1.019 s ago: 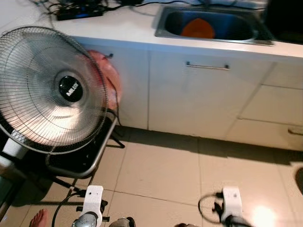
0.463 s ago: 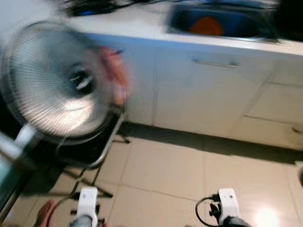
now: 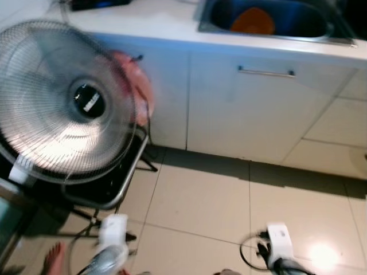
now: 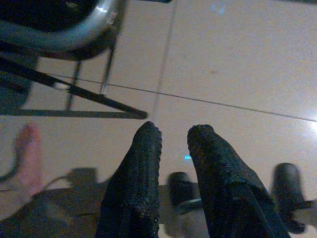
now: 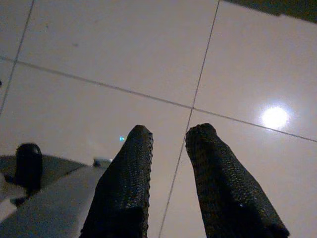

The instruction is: Kitchen organization

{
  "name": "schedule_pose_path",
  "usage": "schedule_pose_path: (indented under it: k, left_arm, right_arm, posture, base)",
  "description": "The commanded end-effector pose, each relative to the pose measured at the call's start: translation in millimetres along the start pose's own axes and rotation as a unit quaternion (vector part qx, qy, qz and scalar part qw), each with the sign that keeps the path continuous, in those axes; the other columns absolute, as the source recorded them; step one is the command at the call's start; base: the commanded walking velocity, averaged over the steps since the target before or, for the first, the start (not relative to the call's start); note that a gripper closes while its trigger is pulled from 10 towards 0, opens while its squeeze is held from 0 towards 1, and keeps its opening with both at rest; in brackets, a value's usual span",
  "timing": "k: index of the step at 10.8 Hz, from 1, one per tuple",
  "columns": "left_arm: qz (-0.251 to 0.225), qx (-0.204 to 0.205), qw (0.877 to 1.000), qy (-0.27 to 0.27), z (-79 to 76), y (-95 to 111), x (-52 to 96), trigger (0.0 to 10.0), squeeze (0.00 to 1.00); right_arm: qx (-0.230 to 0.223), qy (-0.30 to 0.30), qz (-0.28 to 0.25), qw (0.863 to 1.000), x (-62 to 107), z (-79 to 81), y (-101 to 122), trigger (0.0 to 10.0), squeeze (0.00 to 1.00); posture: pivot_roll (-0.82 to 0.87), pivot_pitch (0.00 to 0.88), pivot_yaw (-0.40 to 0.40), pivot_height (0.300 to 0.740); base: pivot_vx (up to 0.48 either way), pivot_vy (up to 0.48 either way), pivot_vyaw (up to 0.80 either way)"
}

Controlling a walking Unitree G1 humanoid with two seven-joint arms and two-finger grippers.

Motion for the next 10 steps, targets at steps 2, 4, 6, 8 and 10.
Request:
schedule_pose_path:
  k: [2, 4, 6, 8, 10]
  left_arm:
    - [0.034, -0.002, 0.999, 0.012, 10.0, -22.1, 5.9, 10.0, 0.00]
    - [0.036, -0.005, 0.999, 0.010, 9.5, -22.4, 5.8, 10.0, 0.00]
    - [0.039, -0.007, 0.999, 0.010, 9.7, -25.2, 6.7, 10.0, 0.00]
    - [0.040, -0.009, 0.999, 0.009, 9.1, -26.2, 6.9, 10.0, 0.00]
    - [0.041, -0.011, 0.999, 0.007, 8.6, -26.1, 6.8, 10.0, 0.00]
  right_arm:
    - [-0.010, 0.005, 0.013, 1.000, 0.8, 3.5, -7.5, 10.0, 0.00]
    - [-0.012, 0.007, 0.019, 1.000, 1.3, 3.6, -10.0, 10.0, 0.00]
    - [-0.012, 0.007, 0.020, 1.000, 1.7, 3.3, -11.3, 10.0, 0.00]
    - [-0.013, 0.007, 0.021, 1.000, 2.1, 3.0, -12.1, 10.0, 0.00]
    - [-0.013, 0.006, 0.022, 1.000, 2.4, 2.6, -13.4, 10.0, 0.00]
  posture:
    - [-0.03, 0.137, 0.021, 0.740]
    - [-0.03, 0.132, 0.021, 0.740]
    - [-0.03, 0.126, 0.022, 0.740]
    - [-0.03, 0.120, 0.024, 0.740]
    - [-0.03, 0.117, 0.023, 0.740]
  base:
    - [0.000, 0.000, -0.79]
    - [0.000, 0.000, -0.78]
    - [0.000, 0.000, -0.77]
    - [0.000, 0.000, -0.77]
    - [0.000, 0.000, -0.77]
Point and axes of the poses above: a point about 5 cm out from each wrist's last joint towards the gripper, its own x axis pointing back from the gripper into the wrist, its own y axis along the axis of the wrist's last joint, z = x × y, the point moved 4 cm from there along -x, pointing out of the wrist towards the gripper, and after that the axes turned 2 degrees about x, right-handed, at the moved point
